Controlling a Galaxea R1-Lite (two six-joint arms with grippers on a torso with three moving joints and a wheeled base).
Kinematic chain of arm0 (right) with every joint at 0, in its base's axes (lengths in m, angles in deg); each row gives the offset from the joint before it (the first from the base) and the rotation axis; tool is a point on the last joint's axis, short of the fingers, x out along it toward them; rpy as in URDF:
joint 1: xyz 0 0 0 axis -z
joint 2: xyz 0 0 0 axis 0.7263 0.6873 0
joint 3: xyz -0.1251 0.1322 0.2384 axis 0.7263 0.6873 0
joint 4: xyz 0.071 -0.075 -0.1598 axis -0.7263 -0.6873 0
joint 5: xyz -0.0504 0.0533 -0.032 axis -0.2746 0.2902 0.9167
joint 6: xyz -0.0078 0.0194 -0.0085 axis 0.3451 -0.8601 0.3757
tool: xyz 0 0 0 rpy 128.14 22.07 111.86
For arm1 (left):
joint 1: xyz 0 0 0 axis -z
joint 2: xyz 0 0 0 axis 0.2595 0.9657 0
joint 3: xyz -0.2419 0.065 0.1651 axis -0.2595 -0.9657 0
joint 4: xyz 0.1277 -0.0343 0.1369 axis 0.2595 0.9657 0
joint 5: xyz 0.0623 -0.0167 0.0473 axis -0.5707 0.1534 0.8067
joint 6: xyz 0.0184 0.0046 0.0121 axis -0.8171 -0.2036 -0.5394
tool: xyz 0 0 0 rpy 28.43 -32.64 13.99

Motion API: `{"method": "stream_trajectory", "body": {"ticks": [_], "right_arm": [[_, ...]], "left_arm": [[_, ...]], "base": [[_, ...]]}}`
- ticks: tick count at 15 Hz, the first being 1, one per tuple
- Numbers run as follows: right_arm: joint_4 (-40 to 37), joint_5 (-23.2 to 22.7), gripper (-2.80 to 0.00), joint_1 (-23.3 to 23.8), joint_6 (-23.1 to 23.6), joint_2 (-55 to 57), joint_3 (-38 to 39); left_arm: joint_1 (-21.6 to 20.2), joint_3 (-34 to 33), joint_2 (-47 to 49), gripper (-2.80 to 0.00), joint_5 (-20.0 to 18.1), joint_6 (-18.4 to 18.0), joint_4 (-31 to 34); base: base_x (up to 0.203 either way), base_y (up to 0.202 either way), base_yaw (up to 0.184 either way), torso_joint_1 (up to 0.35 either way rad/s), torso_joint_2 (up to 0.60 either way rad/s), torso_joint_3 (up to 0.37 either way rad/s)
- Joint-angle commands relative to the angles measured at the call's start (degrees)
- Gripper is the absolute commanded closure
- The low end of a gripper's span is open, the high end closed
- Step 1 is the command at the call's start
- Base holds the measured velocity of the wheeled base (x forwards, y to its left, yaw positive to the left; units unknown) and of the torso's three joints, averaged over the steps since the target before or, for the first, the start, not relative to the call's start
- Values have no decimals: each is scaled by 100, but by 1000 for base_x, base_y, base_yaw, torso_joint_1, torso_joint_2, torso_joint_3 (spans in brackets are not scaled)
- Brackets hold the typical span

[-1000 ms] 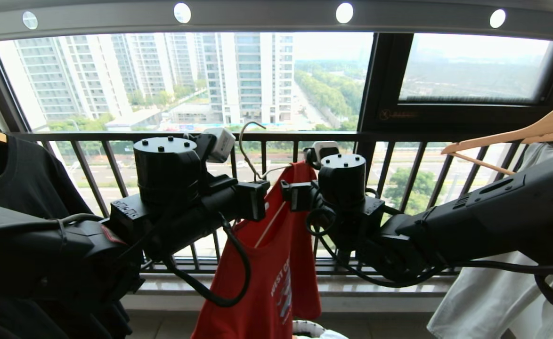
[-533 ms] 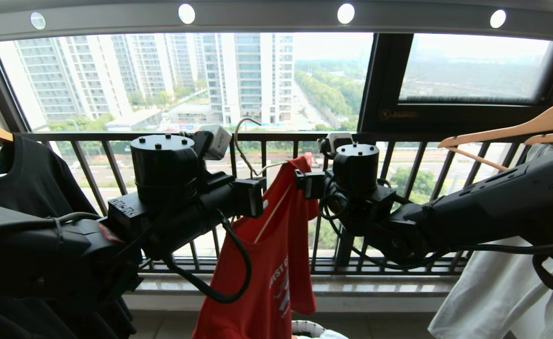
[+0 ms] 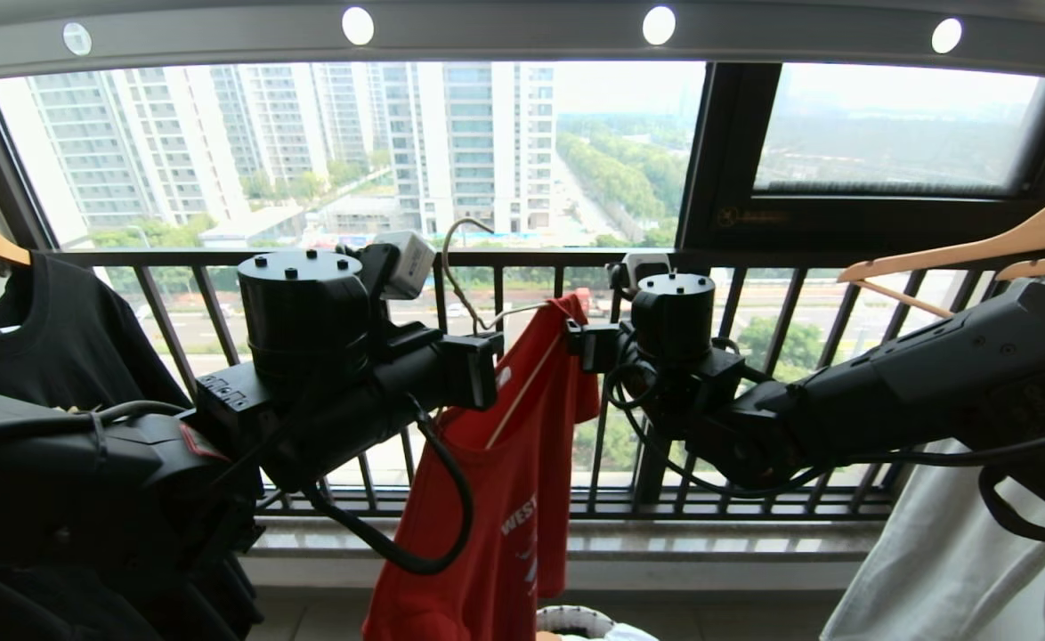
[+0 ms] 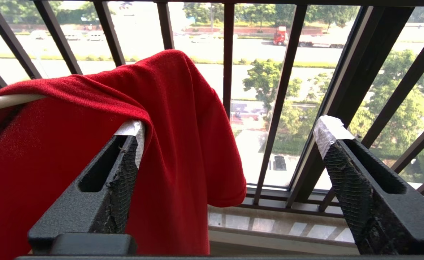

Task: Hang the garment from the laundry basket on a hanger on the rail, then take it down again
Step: Take the clothes off the clothes rack

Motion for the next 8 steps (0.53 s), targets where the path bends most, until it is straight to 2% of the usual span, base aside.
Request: {"method": "stream_trajectory", "body": {"ticks": [1, 8], "right_arm": [[24, 14, 0, -4, -1, -8, -1], [226, 14, 0, 48, 25, -34, -26]], "left_arm": [[-1, -4, -39, 0, 2, 11, -29], [-1, -17, 31, 0, -11, 2, -20]], "base": [[0, 0, 0, 0, 0, 0], [0, 0, 0, 0, 0, 0]]}}
